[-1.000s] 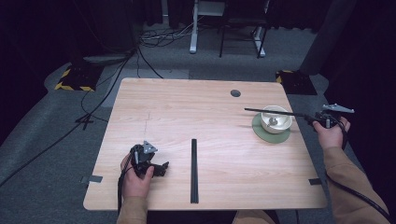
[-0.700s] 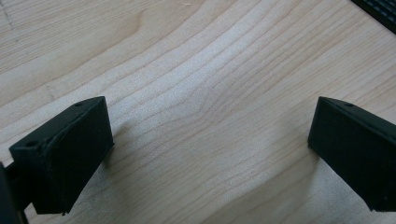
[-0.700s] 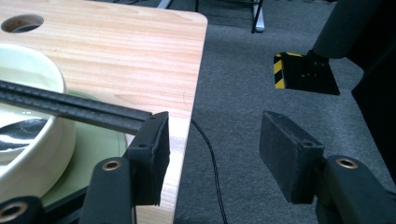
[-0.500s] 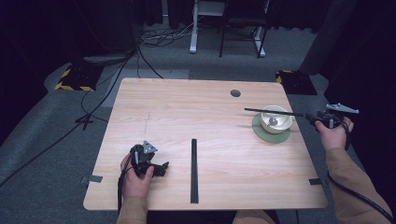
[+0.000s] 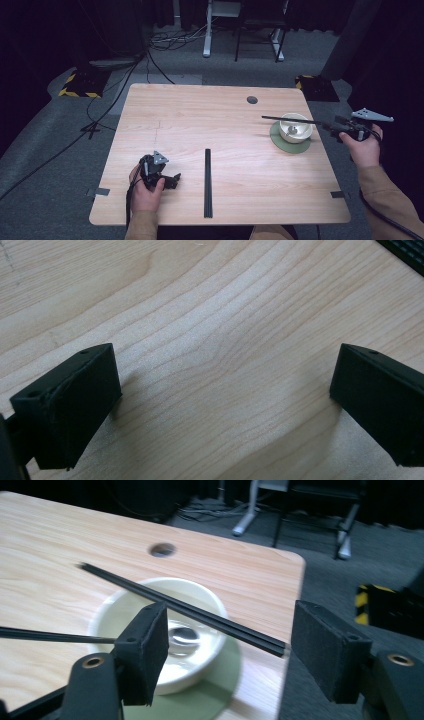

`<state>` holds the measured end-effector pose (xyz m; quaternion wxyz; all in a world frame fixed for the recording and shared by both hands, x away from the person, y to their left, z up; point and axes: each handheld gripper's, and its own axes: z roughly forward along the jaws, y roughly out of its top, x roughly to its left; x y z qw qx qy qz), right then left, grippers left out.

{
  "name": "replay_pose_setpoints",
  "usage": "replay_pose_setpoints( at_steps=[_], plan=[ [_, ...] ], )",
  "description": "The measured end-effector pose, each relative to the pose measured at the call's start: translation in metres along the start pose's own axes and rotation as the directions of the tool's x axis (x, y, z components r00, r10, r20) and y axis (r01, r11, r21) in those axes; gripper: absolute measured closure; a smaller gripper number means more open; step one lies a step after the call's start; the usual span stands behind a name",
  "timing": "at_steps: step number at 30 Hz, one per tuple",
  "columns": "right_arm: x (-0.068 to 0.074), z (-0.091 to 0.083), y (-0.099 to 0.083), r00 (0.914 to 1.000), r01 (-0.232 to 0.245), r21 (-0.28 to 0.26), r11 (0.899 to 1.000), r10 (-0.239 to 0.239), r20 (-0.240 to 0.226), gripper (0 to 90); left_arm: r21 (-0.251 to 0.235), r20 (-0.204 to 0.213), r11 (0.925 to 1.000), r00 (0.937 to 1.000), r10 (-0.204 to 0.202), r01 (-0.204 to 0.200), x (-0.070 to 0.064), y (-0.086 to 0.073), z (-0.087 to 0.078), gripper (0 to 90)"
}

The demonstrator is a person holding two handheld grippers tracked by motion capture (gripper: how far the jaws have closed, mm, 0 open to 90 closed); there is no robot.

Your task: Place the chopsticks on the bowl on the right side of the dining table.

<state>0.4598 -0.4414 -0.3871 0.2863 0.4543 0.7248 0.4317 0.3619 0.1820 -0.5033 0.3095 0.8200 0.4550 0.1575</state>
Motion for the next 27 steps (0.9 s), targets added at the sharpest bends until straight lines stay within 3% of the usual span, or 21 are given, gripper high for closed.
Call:
replay_pose_setpoints(
  at_steps=[4,9,14,19,23,27],
  plan=[
    [0.015,-0.010,0.009,0.9968,0.012,-0.010,1.000,-0.012,-0.079,29.4,-0.002,-0.003,1.0000,1.0000,0.000,0.000,0.000,0.000,0.000,0.2],
    [0.037,-0.021,0.012,0.9816,0.029,-0.011,1.000,-0.031,-0.189,27.4,-0.002,-0.007,1.0000,1.0000,0.000,0.000,0.000,0.000,0.000,0.2],
    [0.055,-0.028,0.010,0.9682,0.035,-0.021,0.999,-0.039,-0.247,25.9,-0.001,-0.002,1.0000,1.0000,-0.003,0.003,0.000,0.000,0.000,0.3],
    [0.070,-0.031,0.005,0.9571,0.041,0.004,0.999,-0.038,-0.287,24.6,-0.002,-0.007,1.0000,1.0000,-0.001,0.001,0.000,0.000,0.000,0.3],
    [0.083,-0.033,0.001,0.9447,0.037,0.026,0.999,-0.027,-0.327,23.9,0.002,-0.005,1.0000,1.0000,0.001,-0.001,0.000,-0.001,-0.001,0.4],
    [0.094,-0.034,-0.006,0.9283,0.063,0.024,0.998,-0.050,-0.369,23.9,-0.001,-0.003,1.0000,1.0000,0.001,-0.001,0.000,-0.002,-0.002,0.5]
  ],
)
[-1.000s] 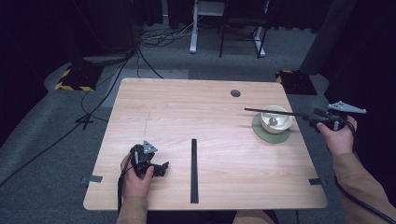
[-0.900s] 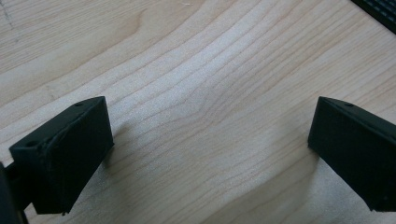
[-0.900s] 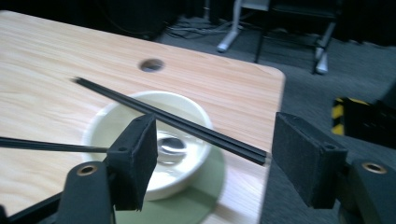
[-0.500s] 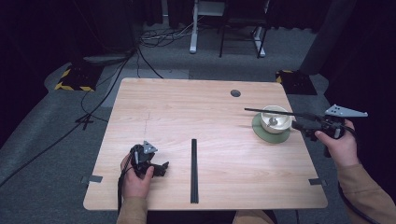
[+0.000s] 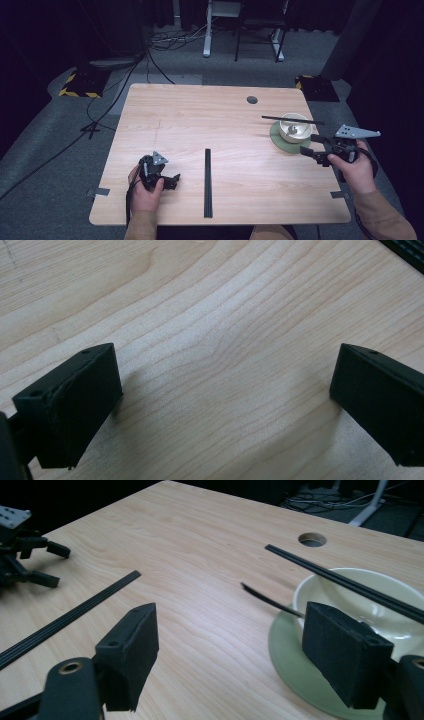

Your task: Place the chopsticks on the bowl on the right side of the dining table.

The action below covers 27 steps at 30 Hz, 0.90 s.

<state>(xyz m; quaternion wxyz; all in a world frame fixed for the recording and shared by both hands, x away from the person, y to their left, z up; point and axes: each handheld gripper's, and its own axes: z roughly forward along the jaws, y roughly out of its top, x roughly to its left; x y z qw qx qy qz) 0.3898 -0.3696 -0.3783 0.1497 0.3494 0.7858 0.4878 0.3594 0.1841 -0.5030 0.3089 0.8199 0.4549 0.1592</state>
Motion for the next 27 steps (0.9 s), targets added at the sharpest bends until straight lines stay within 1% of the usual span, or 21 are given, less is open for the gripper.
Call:
replay_pose_setpoints(
  at_steps=[1,2,3,5,6,7,9,11,13,14,16,17,19,20,25,26,27],
  plan=[
    [0.003,0.002,-0.004,1.0000,-0.005,-0.010,1.000,0.004,-0.008,23.9,0.002,0.001,1.0000,1.0000,-0.002,0.002,0.000,0.000,0.000,0.5],
    [0.004,0.004,-0.007,0.9998,-0.004,-0.006,1.000,0.004,-0.017,24.0,-0.001,0.002,1.0000,1.0000,-0.001,0.001,0.000,-0.001,-0.001,0.5],
    [0.006,0.006,-0.011,0.9994,-0.019,-0.003,1.000,0.019,-0.029,24.6,0.003,0.005,1.0000,1.0000,0.003,-0.003,0.001,-0.002,-0.001,0.5],
    [0.010,0.009,-0.017,0.9988,-0.012,0.009,1.000,0.012,-0.047,25.2,0.000,0.005,1.0000,1.0000,0.008,-0.008,0.002,-0.003,-0.003,0.5],
    [0.013,0.011,-0.020,0.9986,-0.005,0.013,1.000,0.005,-0.053,25.2,-0.002,0.007,1.0000,1.0000,0.004,-0.004,0.002,-0.004,-0.003,0.5],
    [0.015,0.012,-0.022,0.9983,-0.003,0.017,1.000,0.004,-0.058,25.1,-0.005,0.000,1.0000,1.0000,0.008,-0.008,0.002,-0.004,-0.003,0.5],
    [0.020,0.014,-0.026,0.9980,0.002,0.025,1.000,-0.001,-0.063,25.1,-0.003,-0.001,1.0000,1.0000,0.003,-0.003,0.001,-0.004,-0.003,0.5],
    [0.024,0.016,-0.030,0.9973,0.000,0.009,1.000,0.000,-0.074,25.1,-0.002,0.001,1.0000,1.0000,0.005,-0.005,0.002,-0.004,-0.003,0.5],
    [0.025,0.019,-0.037,0.9965,-0.022,-0.009,1.000,0.021,-0.081,25.3,0.000,0.008,1.0000,1.0000,0.006,-0.006,0.002,-0.004,-0.003,0.5],
    [0.025,0.021,-0.041,0.9963,-0.031,-0.009,0.999,0.030,-0.081,25.8,0.000,0.008,1.0000,1.0000,0.006,-0.006,0.002,-0.004,-0.003,0.5],
    [0.026,0.028,-0.047,0.9976,-0.004,0.057,0.998,0.008,-0.069,25.5,0.000,0.008,1.0000,1.0000,0.006,-0.006,0.002,-0.004,-0.003,0.5],
    [0.025,0.030,-0.049,0.9981,0.008,0.070,0.997,-0.004,-0.062,25.6,0.001,0.008,1.0000,1.0000,0.006,-0.006,0.002,-0.004,-0.003,0.5],
    [0.026,0.032,-0.054,0.9989,-0.006,0.074,0.997,0.009,-0.046,25.5,0.000,0.007,1.0000,1.0000,0.006,-0.006,0.002,-0.004,-0.003,0.5],
    [0.026,0.033,-0.055,0.9984,0.000,0.084,0.996,0.005,-0.057,25.5,0.000,0.008,1.0000,1.0000,0.006,-0.006,0.002,-0.004,-0.003,0.5],
    [0.031,0.043,-0.063,0.9975,0.019,0.124,0.992,-0.011,-0.070,25.5,0.000,0.008,1.0000,1.0000,0.006,-0.006,0.002,-0.004,-0.003,0.5],
    [0.032,0.046,-0.065,0.9974,0.012,0.134,0.991,-0.002,-0.072,25.5,0.000,0.007,1.0000,1.0000,0.005,-0.005,0.002,-0.004,-0.003,0.5],
    [0.033,0.048,-0.067,0.9973,0.024,0.146,0.989,-0.014,-0.072,25.5,0.000,0.008,1.0000,1.0000,0.006,-0.006,0.002,-0.004,-0.003,0.5]
  ],
)
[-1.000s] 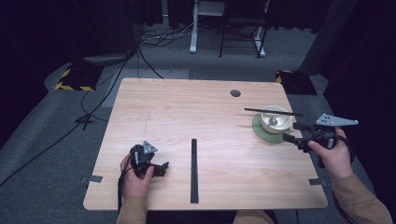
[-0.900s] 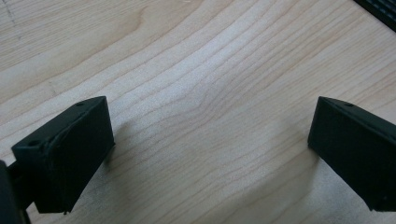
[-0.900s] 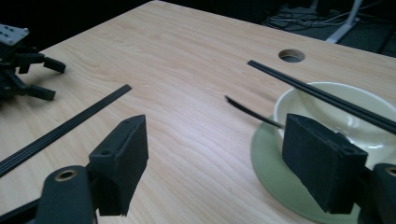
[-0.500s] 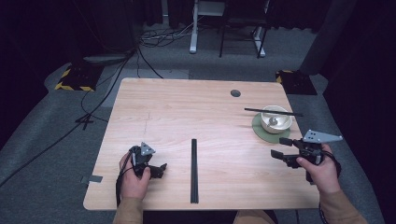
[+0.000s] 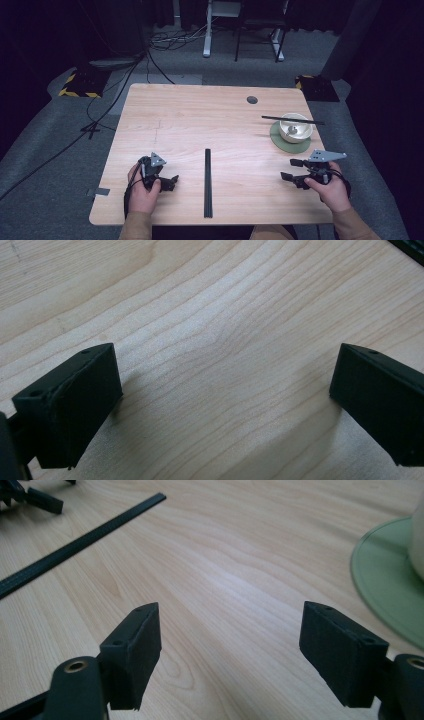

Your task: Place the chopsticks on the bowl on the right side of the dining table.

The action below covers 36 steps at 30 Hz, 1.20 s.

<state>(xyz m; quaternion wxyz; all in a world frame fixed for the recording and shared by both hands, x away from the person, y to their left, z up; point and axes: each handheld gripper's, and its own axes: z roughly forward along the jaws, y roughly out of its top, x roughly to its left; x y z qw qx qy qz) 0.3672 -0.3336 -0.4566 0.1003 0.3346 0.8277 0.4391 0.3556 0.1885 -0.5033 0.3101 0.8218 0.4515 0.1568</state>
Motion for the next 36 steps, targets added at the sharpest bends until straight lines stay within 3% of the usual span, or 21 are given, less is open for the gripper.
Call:
replay_pose_setpoints(
  at_steps=[13,23,26,30,33,36],
  plan=[
    [0.009,0.023,-0.014,0.9990,0.040,0.111,0.993,-0.042,0.014,25.3,0.000,0.000,1.0000,1.0000,0.000,0.000,0.000,0.000,0.000,0.5],
    [0.014,0.034,-0.021,0.9983,0.059,0.143,0.988,-0.059,-0.005,23.7,0.000,0.000,1.0000,1.0000,0.000,0.000,0.000,0.000,0.000,0.5],
    [0.015,0.038,-0.024,0.9963,0.085,0.146,0.986,-0.086,0.002,19.1,0.000,-0.001,1.0000,1.0000,0.000,0.000,0.000,0.000,0.000,0.5],
    [0.019,0.045,-0.029,0.9910,0.115,0.112,0.987,-0.122,0.056,9.2,0.000,0.000,1.0000,1.0000,0.001,-0.001,0.000,0.000,0.000,0.5],
    [0.022,0.050,-0.027,0.9887,0.133,0.134,0.982,-0.141,0.051,0.4,0.000,0.001,1.0000,1.0000,0.000,0.000,0.000,0.000,0.000,0.5],
    [0.030,0.054,-0.026,0.9892,0.133,0.142,0.981,-0.140,0.043,0.2,0.000,0.001,1.0000,1.0000,0.001,-0.001,0.000,0.000,0.000,0.5]
  ],
)
